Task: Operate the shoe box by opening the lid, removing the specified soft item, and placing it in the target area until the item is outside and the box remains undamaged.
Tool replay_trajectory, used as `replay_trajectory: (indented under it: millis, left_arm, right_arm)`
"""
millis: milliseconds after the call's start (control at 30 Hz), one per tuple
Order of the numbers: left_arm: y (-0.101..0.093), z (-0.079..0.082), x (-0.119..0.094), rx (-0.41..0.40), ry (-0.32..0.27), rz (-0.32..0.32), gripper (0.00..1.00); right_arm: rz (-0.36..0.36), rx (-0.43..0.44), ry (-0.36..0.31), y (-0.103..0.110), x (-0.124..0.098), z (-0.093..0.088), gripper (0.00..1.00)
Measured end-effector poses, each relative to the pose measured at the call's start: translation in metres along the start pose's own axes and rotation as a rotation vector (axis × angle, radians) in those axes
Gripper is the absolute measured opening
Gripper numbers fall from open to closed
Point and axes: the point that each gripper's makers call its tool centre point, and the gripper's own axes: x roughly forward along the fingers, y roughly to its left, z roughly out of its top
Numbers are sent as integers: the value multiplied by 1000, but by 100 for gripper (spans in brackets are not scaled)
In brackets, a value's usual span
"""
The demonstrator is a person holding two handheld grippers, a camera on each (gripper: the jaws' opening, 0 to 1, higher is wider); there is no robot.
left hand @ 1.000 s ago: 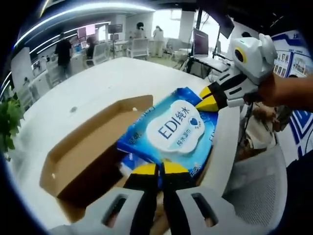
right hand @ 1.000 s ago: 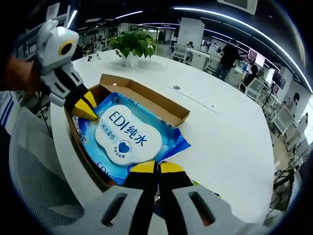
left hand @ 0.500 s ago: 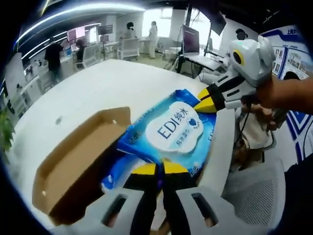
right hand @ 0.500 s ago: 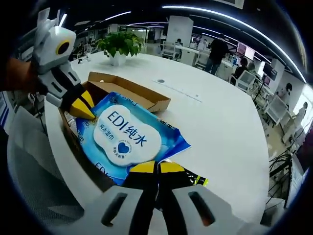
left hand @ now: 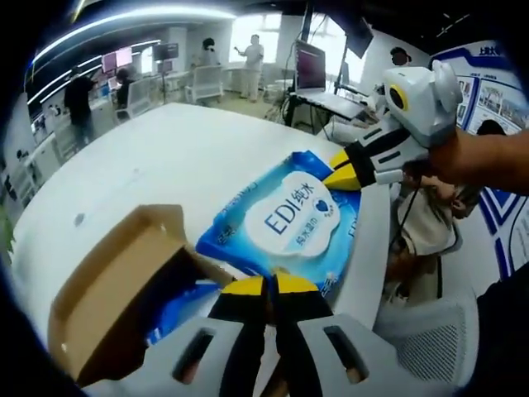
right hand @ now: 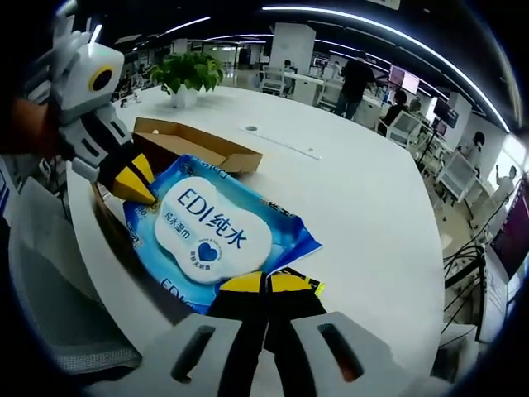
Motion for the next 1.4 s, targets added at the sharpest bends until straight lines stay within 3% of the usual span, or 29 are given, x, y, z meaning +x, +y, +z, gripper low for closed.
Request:
replay_trajectory:
  millis: [567,1067,1400]
  left_arm:
    - [-24,7,41,14,44,-59,0]
    - [-25,7,57,8,75,-71,0]
    - [-29,0,69,73,124,-69,0]
  right_arm:
    - [-31,40,53,-32,-2,-37,0]
    - [-22,53,71,-43,7,-47,0]
    - [-14,53,88,-47,13,-54,0]
